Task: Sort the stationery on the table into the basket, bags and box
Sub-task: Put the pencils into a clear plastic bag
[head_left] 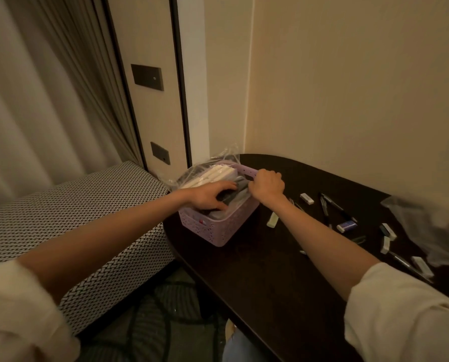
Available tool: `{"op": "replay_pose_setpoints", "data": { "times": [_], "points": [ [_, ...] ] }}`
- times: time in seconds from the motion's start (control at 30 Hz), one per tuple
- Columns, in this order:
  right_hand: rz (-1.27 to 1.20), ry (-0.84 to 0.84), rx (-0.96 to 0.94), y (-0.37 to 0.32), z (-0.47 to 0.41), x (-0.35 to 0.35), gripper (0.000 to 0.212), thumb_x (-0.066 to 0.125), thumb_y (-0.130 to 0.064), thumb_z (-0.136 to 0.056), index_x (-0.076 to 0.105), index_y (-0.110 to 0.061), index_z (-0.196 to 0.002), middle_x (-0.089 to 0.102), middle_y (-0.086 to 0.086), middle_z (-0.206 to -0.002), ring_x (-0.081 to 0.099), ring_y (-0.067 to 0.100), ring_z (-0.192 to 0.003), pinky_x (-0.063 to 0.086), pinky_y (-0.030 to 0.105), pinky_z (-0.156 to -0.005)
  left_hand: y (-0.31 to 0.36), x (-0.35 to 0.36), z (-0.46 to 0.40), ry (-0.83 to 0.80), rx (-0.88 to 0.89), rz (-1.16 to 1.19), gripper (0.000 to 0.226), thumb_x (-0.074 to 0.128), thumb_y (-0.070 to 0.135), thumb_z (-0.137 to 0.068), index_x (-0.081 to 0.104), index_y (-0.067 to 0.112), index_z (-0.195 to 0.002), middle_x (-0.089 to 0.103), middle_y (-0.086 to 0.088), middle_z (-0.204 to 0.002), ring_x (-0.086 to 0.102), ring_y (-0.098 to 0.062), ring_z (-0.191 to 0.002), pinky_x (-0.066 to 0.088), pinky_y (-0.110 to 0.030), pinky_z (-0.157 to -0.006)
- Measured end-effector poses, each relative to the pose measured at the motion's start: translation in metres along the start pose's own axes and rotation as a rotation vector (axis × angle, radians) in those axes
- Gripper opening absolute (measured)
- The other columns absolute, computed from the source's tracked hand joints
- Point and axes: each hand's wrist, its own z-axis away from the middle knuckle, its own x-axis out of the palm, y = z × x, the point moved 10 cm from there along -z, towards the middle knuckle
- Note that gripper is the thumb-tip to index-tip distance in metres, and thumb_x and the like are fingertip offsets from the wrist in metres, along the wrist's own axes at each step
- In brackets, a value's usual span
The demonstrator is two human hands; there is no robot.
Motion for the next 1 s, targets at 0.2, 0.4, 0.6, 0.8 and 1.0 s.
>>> {"op": "replay_pose_setpoints", "data": {
  "times": [0.2, 0.4, 0.6, 0.8, 1.0],
  "points": [
    [-0.116, 0.177, -0.255, -0.004, 0.009, -0.018, 0.032, 0.063, -0.021, -0.087, 0.052, -0.008, -0.114, 0.052, 0.015, -0.116, 0.050, 0.029, -0.109, 0.048, 0.038, -0.089, 0.009, -0.012, 0.011, -0.062, -0.027, 0.242, 0.039, 0.050, 0.021, -0.099, 0.049, 0.018, -0.138, 0.044, 0.000, -0.142, 0.042, -0.015, -0.128, 0.035, -0.021, -0.098],
    [-0.214, 0.103, -0.424, -0.007, 0.017, -0.022, 0.013, 0.058, -0.014, -0.088, 0.068, -0.014, -0.096, 0.069, 0.005, -0.096, 0.060, 0.023, -0.094, 0.052, 0.042, -0.082, 0.023, -0.015, 0.018, -0.050, 0.040, 0.219, 0.027, 0.062, 0.029, -0.093, 0.065, 0.021, -0.118, 0.056, -0.012, -0.124, 0.054, -0.027, -0.111, 0.050, -0.039, -0.093],
    [0.089, 0.054, -0.564, -0.024, 0.027, -0.012, 0.029, 0.046, -0.016, -0.092, 0.074, -0.014, -0.099, 0.071, 0.006, -0.100, 0.060, 0.025, -0.099, 0.047, 0.042, -0.091, 0.023, -0.004, 0.014, -0.047, 0.071, -0.019, 0.025, 0.064, 0.016, -0.090, 0.068, 0.015, -0.115, 0.037, -0.009, -0.150, 0.036, -0.022, -0.134, 0.030, -0.027, -0.105],
    [0.230, -0.038, -0.596, -0.030, 0.026, 0.000, 0.030, 0.040, -0.019, -0.093, 0.068, -0.016, -0.103, 0.068, 0.006, -0.105, 0.059, 0.024, -0.103, 0.041, 0.041, -0.092, 0.015, -0.003, 0.019, -0.119, 0.035, 0.002, 0.023, 0.063, 0.014, -0.090, 0.068, 0.019, -0.112, 0.022, -0.003, -0.158, 0.018, -0.024, -0.145, 0.019, -0.039, -0.116],
    [-0.040, -0.117, -0.556, -0.014, 0.036, -0.015, 0.034, 0.042, -0.005, -0.090, 0.064, -0.012, -0.115, 0.064, 0.010, -0.119, 0.058, 0.026, -0.111, 0.046, 0.046, -0.095, 0.020, -0.016, 0.024, -0.081, -0.025, 0.216, 0.022, 0.059, 0.014, -0.093, 0.068, 0.013, -0.113, 0.050, -0.005, -0.138, 0.043, -0.020, -0.130, 0.036, -0.034, -0.109]
  ]
}}
